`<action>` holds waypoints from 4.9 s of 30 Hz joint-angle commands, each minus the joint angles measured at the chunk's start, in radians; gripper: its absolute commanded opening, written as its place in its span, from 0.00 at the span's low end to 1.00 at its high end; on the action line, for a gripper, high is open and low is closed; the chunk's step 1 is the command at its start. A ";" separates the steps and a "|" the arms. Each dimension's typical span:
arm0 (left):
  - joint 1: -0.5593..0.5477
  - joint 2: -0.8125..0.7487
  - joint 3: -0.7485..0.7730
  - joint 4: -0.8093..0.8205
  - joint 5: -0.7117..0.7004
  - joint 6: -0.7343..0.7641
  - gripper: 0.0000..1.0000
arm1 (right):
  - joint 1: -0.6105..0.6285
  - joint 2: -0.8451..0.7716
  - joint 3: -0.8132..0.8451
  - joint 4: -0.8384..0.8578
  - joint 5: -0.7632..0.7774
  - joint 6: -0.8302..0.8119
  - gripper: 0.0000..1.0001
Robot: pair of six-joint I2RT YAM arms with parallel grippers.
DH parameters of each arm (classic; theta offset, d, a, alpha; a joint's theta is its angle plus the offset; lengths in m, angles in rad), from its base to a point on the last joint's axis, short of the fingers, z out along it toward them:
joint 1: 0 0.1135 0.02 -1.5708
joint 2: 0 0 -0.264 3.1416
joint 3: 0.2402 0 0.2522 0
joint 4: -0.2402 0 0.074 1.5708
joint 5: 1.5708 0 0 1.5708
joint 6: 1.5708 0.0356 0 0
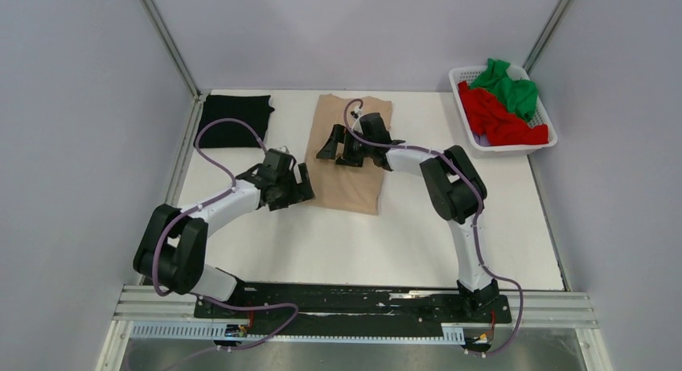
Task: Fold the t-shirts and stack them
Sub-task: Fold the folded rectangular tshirt in 1/3 of the way, then grab one side of the 2/3 rectangular tshirt with both arms, then fold the long partially folded tshirt into a neat square
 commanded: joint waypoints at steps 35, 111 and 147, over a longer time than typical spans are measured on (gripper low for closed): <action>0.018 0.248 0.025 0.112 -0.067 0.000 0.66 | -0.004 0.294 0.281 0.170 -0.175 0.233 1.00; -0.114 0.154 -0.103 0.058 -0.100 -0.152 0.23 | -0.018 -0.791 -0.918 -0.130 0.250 0.008 0.78; -0.184 -0.762 -0.149 -0.223 -0.113 -0.164 0.00 | 0.033 -1.316 -0.868 -0.312 0.066 0.016 0.00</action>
